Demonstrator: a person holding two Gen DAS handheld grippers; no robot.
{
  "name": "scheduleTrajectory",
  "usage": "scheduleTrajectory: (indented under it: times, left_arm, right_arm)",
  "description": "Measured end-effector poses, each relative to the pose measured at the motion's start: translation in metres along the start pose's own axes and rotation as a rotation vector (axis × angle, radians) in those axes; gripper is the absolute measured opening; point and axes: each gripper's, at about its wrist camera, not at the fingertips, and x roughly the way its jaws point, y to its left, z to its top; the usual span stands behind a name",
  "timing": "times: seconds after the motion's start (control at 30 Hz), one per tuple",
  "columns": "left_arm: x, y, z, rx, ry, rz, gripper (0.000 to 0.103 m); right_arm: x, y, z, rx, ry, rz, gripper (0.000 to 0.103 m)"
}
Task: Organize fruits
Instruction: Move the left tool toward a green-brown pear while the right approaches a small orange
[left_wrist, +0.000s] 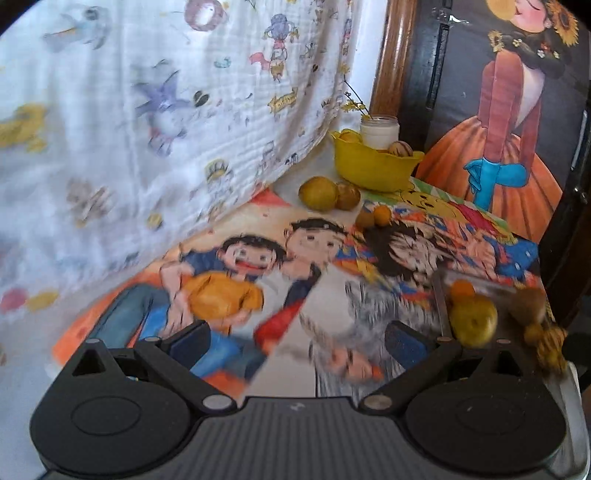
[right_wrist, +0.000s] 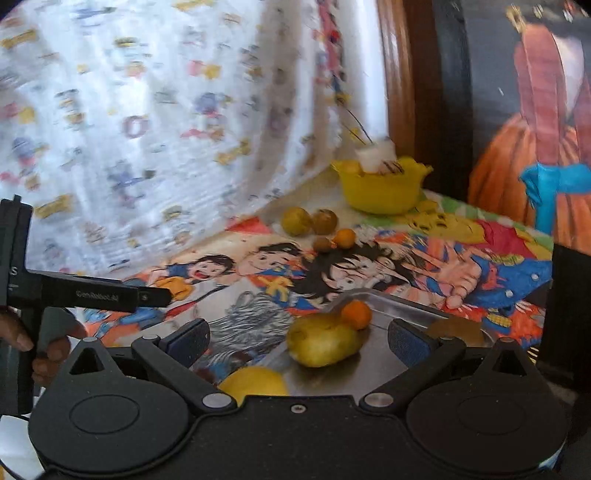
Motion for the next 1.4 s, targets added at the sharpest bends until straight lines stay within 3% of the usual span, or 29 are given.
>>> scheduleTrajectory:
  times: [0.2, 0.37, 0.53, 0.67, 0.83, 0.97, 1.2, 1.4]
  left_arm:
    - [0.006, -0.011, 0.055, 0.014, 0.181, 0.076, 0.103]
    - [0.007, -0.019, 0.103, 0.024, 0.308, 0.099, 0.103]
    - [0.034, -0.029, 0.137, 0.068, 0.343, 0.083, 0.103]
    - [0.078, -0.036, 0.156, 0.096, 0.341, 0.03, 0.103]
    - [0.138, -0.043, 0.182, 0.022, 0.322, -0.064, 0.103]
    - [0.182, -0.048, 0.194, 0.019, 0.325, -0.086, 0.103]
    - [0.236, -0.047, 0.201, 0.172, 0.33, -0.09, 0.102]
    - [0.265, -0.041, 0.2, 0.144, 0.319, -0.079, 0.096]
  right_arm:
    - [-0.006, -0.01, 0.037, 0.114, 0.175, -0.038, 0.102]
    - [-0.014, -0.018, 0.061, 0.198, 0.232, -0.069, 0.102]
    - [0.013, -0.028, 0.079, 0.162, 0.269, -0.168, 0.102]
    - [0.043, -0.04, 0.094, 0.108, 0.251, -0.309, 0.102]
    - [0.086, -0.058, 0.113, 0.092, 0.22, -0.37, 0.1]
    - [0.125, -0.066, 0.122, -0.001, 0.24, -0.342, 0.095]
    - [0.187, -0.061, 0.124, -0.345, 0.274, -0.175, 0.086]
    - [0.237, -0.059, 0.132, -0.405, 0.252, -0.085, 0.078]
